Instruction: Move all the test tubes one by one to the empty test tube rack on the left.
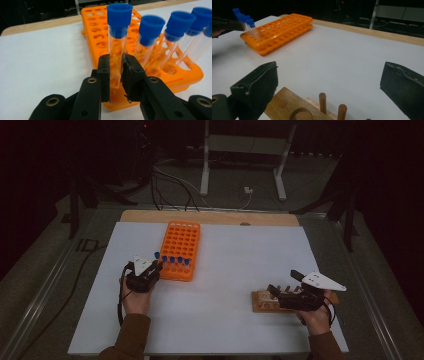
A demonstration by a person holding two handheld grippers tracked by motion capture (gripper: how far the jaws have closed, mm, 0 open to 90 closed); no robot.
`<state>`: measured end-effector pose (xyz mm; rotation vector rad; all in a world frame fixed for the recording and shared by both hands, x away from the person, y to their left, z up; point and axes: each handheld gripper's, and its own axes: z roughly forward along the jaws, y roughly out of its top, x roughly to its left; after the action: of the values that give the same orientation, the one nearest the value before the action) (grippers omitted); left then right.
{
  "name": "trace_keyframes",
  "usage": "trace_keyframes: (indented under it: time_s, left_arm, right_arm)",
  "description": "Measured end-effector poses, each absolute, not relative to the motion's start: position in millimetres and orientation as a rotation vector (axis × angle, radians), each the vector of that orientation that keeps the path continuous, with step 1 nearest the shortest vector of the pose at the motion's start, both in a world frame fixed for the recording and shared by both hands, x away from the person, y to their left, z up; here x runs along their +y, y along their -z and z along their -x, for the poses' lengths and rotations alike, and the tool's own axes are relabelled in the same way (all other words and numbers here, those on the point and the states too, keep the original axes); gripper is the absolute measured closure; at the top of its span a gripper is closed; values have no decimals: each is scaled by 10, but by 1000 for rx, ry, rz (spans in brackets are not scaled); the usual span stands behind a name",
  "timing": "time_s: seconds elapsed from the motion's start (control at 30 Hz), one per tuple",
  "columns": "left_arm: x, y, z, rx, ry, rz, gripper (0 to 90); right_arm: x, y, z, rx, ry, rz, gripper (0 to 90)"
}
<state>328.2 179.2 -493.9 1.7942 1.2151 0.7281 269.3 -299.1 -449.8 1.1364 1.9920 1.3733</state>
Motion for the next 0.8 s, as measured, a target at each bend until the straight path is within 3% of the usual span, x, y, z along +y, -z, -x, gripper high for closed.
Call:
trace_keyframes:
  time_s: [0.53,0.63,0.8]
  left_arm:
    - [1793,4993,-3268,1233,-704,-1828,759]
    - [1808,4986,-3243,1256,-717,-1819,654]
    - [1897,4879,-3151,1262,-716,-1776,557]
  right_arm:
    - [-2997,4514,-2688,1993,-1377,-1133,17]
    - [-2998,4514,-2683,1990,-1381,-1131,17]
    - [-3007,4519,-2680,1987,-1385,-1132,17]
